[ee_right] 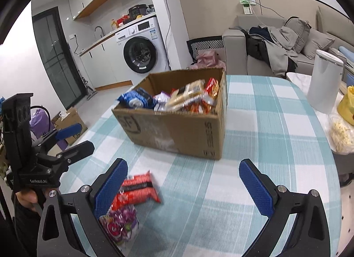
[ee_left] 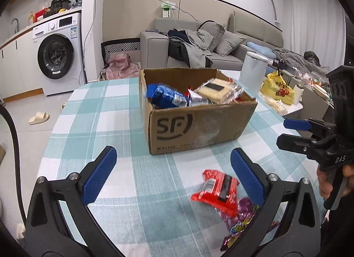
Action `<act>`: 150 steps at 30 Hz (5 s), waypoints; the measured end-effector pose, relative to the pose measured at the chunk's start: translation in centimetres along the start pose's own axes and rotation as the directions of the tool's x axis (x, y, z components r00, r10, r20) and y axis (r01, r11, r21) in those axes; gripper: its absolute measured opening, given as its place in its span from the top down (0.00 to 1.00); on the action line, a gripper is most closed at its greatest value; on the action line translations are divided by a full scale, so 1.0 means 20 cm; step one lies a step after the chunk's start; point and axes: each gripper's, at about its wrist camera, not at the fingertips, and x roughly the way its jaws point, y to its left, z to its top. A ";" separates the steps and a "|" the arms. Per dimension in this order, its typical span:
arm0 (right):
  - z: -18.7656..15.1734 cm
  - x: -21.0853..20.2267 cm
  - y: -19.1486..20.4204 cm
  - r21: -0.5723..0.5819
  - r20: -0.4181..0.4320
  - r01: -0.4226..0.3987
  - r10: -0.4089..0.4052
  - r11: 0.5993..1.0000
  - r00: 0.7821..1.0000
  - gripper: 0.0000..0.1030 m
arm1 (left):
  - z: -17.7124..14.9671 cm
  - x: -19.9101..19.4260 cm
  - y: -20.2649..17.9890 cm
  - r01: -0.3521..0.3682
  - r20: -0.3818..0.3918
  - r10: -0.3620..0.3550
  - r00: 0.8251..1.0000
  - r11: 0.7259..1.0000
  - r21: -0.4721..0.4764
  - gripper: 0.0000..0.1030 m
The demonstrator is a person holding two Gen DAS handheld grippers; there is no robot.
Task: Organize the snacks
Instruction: 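Reach the left tool to the red pack while the right tool reaches the purple candy bag, then close the left tool on the red pack while the right tool grasps the purple candy bag, then lift both packs and carry them over the cardboard box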
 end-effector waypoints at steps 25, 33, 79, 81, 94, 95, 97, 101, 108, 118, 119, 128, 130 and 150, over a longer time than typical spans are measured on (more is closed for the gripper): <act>-0.31 0.15 0.19 -0.011 -0.208 -0.141 0.136 0.990 0.969 0.00 | -0.21 -0.04 -0.03 -0.012 -0.064 0.013 0.998 1.000 0.010 0.00; -0.34 0.20 0.24 -0.020 -0.240 -0.184 0.174 0.983 0.955 0.01 | -0.23 0.00 -0.03 -0.012 -0.084 0.013 0.996 1.000 0.007 0.00; -0.25 0.05 -0.02 0.084 -0.041 -0.026 0.029 0.996 0.999 0.53 | -0.23 0.35 -0.19 0.002 -0.234 -0.021 0.972 0.997 -0.080 0.00; -0.25 0.05 -0.03 0.085 -0.041 -0.028 0.032 0.996 0.999 0.53 | -0.23 0.40 -0.22 -0.014 -0.258 -0.005 0.966 0.997 -0.073 0.00; -0.25 0.06 -0.02 0.085 -0.050 -0.028 0.032 0.996 0.998 0.53 | -0.25 0.47 -0.22 0.004 -0.276 -0.015 0.961 0.999 -0.042 0.23; -0.25 0.06 -0.02 0.085 -0.050 -0.029 0.033 0.996 0.998 0.53 | -0.25 0.47 -0.23 0.013 -0.274 -0.023 0.961 0.999 -0.039 0.29; -0.25 0.06 -0.02 0.084 -0.050 -0.029 0.034 0.996 0.998 0.53 | -0.25 0.47 -0.24 0.032 -0.266 -0.037 0.963 0.999 -0.024 0.38; -0.26 0.05 -0.02 0.084 -0.048 -0.029 0.033 0.996 0.998 0.53 | -0.26 0.44 -0.27 0.063 -0.260 -0.059 0.964 0.998 0.005 0.53; -0.26 0.06 -0.02 0.084 -0.050 -0.034 0.038 0.996 0.998 0.53 | -0.27 0.40 -0.27 0.092 -0.251 -0.086 0.964 0.996 0.013 0.61; -0.25 0.05 -0.02 0.085 -0.040 -0.036 0.039 0.996 0.998 0.53 | -0.27 0.31 -0.26 0.129 -0.213 -0.122 0.969 0.991 0.020 0.64; -0.25 0.05 -0.02 0.085 -0.039 -0.036 0.040 0.996 0.998 0.53 | -0.27 0.30 -0.27 0.129 -0.208 -0.121 0.971 0.991 0.025 0.65; -0.26 0.04 -0.01 0.080 -0.040 -0.038 0.041 0.996 0.998 0.53 | -0.29 0.32 -0.26 0.078 -0.257 -0.066 0.964 0.996 0.039 0.55; -0.26 0.04 -0.01 0.078 -0.040 -0.038 0.042 0.996 0.998 0.53 | -0.29 0.32 -0.28 0.029 -0.239 -0.011 0.971 0.997 0.075 0.44; -0.25 0.04 -0.01 0.081 -0.036 -0.043 0.046 0.996 0.998 0.53 | -0.25 0.33 -0.26 0.108 -0.219 -0.095 0.971 0.993 0.050 0.57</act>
